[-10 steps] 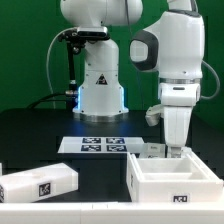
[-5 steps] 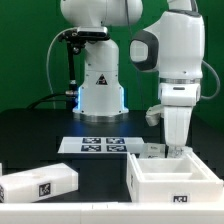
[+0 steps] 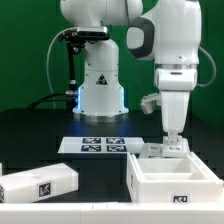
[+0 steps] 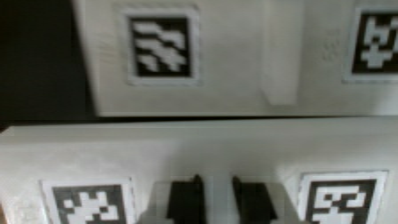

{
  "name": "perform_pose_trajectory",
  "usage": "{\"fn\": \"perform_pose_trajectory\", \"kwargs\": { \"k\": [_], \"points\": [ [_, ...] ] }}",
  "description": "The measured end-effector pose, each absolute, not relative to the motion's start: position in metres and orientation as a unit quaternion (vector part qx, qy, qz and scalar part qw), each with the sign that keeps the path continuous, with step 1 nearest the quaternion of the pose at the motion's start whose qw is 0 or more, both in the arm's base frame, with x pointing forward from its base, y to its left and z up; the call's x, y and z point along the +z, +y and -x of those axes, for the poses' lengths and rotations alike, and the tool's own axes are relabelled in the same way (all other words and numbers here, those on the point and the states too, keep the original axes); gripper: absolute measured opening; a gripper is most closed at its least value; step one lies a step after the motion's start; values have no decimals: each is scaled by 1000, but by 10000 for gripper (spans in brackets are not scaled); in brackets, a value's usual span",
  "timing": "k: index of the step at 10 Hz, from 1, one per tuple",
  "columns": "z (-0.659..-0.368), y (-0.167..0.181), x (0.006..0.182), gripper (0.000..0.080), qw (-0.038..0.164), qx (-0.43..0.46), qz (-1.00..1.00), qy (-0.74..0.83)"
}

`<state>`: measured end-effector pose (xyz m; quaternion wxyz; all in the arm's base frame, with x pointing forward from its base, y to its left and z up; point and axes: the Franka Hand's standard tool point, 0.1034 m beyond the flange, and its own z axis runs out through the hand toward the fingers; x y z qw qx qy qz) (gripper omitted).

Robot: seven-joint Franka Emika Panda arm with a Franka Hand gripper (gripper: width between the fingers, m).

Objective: Assemble cabinet

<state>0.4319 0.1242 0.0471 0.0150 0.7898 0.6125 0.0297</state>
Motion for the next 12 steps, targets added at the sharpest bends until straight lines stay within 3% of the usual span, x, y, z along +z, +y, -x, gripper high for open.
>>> {"fn": "perform_pose_trajectory", "kwargs": {
  "k": [6,9,12],
  "points": [
    [-436,124,48,64,18,31,-796,604],
    [-447,97,49,64,32,19,-739,672],
    [-446,98,48,64,30,19,-745,666]
  ]
}}
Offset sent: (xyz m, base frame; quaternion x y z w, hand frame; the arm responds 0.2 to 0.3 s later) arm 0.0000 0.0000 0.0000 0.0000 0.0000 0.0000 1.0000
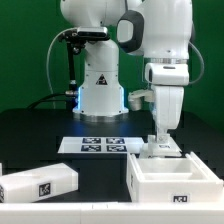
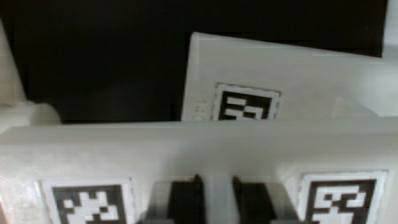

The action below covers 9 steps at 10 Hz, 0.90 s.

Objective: Assemble cabinet

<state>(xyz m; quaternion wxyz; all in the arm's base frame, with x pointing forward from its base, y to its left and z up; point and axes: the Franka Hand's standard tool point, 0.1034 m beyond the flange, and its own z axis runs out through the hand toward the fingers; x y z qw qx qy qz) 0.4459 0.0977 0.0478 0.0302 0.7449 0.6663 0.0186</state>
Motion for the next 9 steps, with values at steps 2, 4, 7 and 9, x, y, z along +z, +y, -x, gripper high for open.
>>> {"fn": "perform_pose_trajectory", "kwargs": {
  "k": [2,4,7,9],
  "points": [
    [-451,101,52,64,35,23,-737,675],
    [-457,104,55,64,39,28,-732,679],
    [-464,99,54,64,39,25,-735,677],
    [-468,100,53,64,39,23,-735,677]
  ]
}}
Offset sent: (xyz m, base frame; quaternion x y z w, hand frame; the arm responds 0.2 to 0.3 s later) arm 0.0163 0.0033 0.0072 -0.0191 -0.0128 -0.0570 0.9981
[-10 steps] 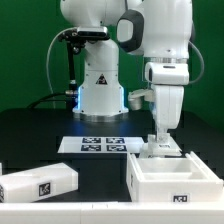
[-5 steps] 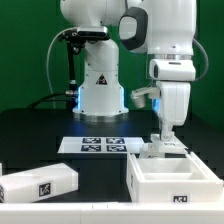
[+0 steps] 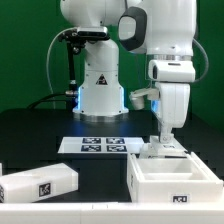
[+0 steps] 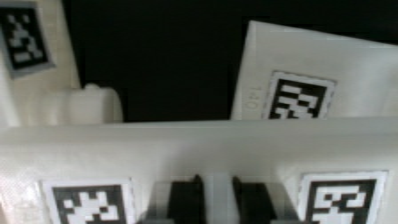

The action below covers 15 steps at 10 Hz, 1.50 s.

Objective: Assemble cabinet

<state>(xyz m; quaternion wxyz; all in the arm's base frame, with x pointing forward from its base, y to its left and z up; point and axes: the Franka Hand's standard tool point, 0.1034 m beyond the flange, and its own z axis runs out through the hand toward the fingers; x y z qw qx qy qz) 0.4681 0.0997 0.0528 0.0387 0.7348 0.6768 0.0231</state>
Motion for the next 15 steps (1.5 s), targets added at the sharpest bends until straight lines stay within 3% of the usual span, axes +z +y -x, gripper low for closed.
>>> {"fn": "perform_pose_trajectory", "kwargs": {
  "k": [9,12,15],
  "points": [
    [-484,100,54,64,40,17,-740,671],
    [-518,98,57,64,45,7,-744,666],
    [-510,96,56,64,46,16,-741,670]
  ]
}}
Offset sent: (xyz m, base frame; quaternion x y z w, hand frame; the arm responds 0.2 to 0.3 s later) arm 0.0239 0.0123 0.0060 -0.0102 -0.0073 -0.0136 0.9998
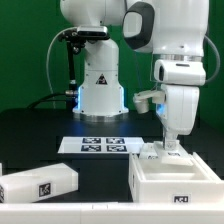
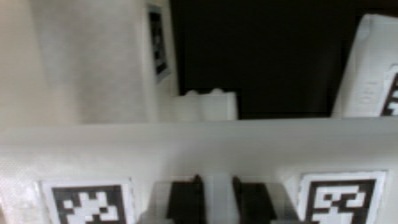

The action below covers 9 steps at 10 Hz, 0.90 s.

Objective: Assemble cabinet

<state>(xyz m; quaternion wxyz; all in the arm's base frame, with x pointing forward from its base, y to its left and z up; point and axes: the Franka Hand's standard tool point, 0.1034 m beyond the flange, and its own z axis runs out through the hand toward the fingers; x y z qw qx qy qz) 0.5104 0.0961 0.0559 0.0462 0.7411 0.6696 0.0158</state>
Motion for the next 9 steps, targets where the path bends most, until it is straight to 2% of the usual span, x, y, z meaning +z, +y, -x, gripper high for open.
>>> {"fn": "perform_pose_trajectory", "kwargs": {
  "k": [4,9],
  "points": [
    [-470,100,59,64,39,12,-738,674],
    [-467,99,63,65,40,11,-739,672]
  ]
}}
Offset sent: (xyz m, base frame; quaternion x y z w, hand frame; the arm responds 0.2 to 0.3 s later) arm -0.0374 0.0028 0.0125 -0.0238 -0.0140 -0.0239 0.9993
